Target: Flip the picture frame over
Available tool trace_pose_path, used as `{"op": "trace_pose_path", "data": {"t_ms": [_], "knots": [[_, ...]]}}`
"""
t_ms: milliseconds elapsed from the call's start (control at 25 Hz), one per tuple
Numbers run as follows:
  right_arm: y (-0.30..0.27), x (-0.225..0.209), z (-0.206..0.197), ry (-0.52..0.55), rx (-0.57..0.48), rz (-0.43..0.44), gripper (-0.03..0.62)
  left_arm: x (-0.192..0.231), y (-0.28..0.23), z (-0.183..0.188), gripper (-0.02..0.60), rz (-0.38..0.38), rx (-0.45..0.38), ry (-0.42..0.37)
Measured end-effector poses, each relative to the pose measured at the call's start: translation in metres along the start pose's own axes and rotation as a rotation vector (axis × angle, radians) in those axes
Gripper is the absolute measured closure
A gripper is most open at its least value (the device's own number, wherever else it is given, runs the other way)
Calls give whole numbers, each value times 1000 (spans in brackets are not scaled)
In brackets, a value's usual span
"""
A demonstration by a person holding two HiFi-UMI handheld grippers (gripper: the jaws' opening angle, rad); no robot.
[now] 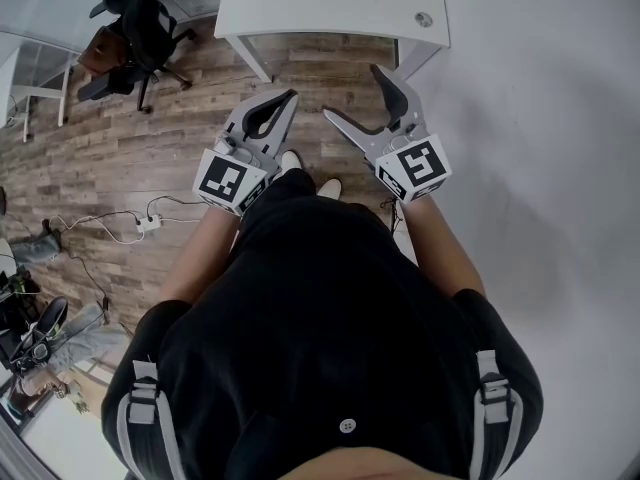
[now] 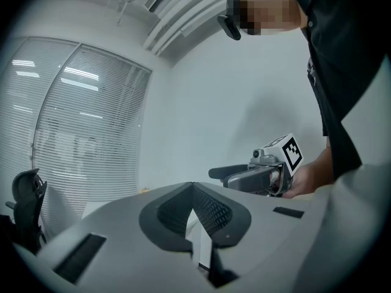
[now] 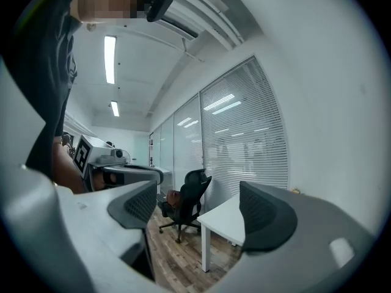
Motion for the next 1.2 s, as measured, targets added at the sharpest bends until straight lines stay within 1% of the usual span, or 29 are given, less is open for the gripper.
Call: {"op": "trace_pose_path", "data": {"t_ms": [320,560,720,840,960,1080,1200], "knots": [[0,-7,0,-11,8,-4,172,2,-5,-1,575,-8,-12,-3],[-12,-18,-2,-14,22,-3,172,17,-20,-8,575,-10,-18,4],[-33,-31,3,-23,23,-12,172,41,-32,-14,575,-4,-15,15],[-48,-38,6,-29,25,-15,172,57,-40,-15,575,-15,-20,4],[-76,-46,10,-34,31,-22,172,84,-48,-23,575,-34,-27,8],[-106,-56,14,-44,35,-28,172,117,-58,-34,575,-34,-17,21],[-124,-67,12,-41,44,-40,172,136,-68,-45,575,-44,-13,32]]}}
Point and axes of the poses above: the fingertips, and each gripper's own axes: y backward along the fingers, x to its left, z out of its top, the point moved 6 cm from there along y, backward along the fingers, and after that the axes turned 14 degrees about -y, right-handed, at the moved point
